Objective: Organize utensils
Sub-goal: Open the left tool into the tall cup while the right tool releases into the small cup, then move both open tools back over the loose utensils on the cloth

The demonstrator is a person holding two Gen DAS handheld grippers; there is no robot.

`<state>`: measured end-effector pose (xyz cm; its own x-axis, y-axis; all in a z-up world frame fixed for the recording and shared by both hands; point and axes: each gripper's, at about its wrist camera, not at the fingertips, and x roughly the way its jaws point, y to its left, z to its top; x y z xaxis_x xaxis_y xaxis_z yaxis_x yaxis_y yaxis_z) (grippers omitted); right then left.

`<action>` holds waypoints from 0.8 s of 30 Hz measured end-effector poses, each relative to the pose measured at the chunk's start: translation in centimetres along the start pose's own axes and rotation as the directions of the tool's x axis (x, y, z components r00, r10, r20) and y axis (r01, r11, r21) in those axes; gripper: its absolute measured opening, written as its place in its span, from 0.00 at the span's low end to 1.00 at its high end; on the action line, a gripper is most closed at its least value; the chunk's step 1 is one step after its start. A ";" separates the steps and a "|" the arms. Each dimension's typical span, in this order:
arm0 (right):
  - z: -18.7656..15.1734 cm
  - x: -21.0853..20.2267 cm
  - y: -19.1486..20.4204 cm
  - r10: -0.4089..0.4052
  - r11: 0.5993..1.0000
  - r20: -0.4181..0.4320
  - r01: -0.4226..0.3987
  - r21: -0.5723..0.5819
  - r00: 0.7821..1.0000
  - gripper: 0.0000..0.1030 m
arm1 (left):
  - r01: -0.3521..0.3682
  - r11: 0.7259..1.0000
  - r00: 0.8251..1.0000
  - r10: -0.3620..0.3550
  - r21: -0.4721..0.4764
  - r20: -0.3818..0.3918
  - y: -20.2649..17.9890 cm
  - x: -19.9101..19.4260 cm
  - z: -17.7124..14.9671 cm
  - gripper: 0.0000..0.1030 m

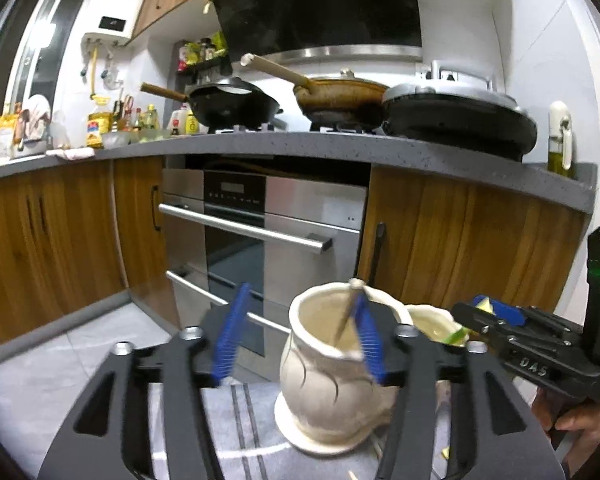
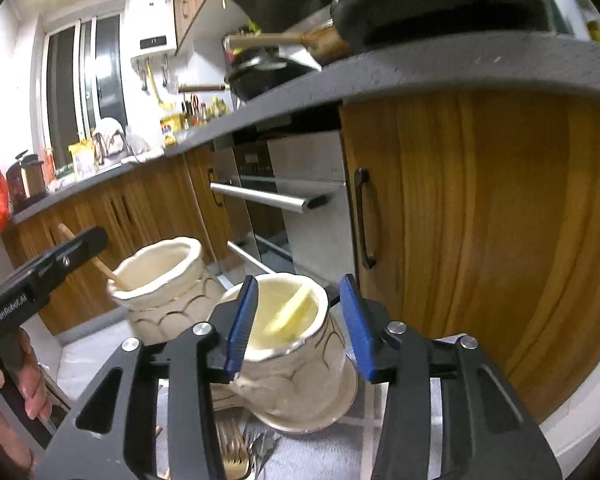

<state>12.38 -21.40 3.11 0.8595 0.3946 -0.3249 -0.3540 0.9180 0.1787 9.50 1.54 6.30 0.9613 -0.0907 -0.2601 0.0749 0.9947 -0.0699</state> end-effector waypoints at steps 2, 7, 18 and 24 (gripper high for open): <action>-0.5 -1.5 0.0 -0.002 1.000 0.024 0.002 0.010 1.000 0.55 | -0.015 1.000 1.000 0.015 -0.011 -0.001 0.4 -1.1 -0.8 0.68; -2.4 -4.8 0.2 -0.015 1.000 0.058 0.016 -0.015 0.998 0.79 | -0.032 0.998 0.999 0.030 -0.054 -0.039 1.3 -3.2 -3.0 0.84; -5.3 -8.7 0.3 -0.057 0.998 0.056 0.059 -0.032 0.997 0.95 | -0.101 0.992 0.988 0.091 -0.069 -0.127 1.7 -5.9 -7.1 0.90; -6.6 -10.1 -0.4 -0.091 0.995 0.035 0.092 -0.047 0.995 0.95 | -0.105 0.994 0.979 0.099 -0.027 -0.180 1.0 -7.0 -8.7 0.90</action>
<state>1.38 -25.48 0.24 0.9005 0.3080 -0.3071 -0.2898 0.9514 0.1045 0.56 2.75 -0.30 0.9004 0.0007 -0.4350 -0.0338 0.9971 -0.0682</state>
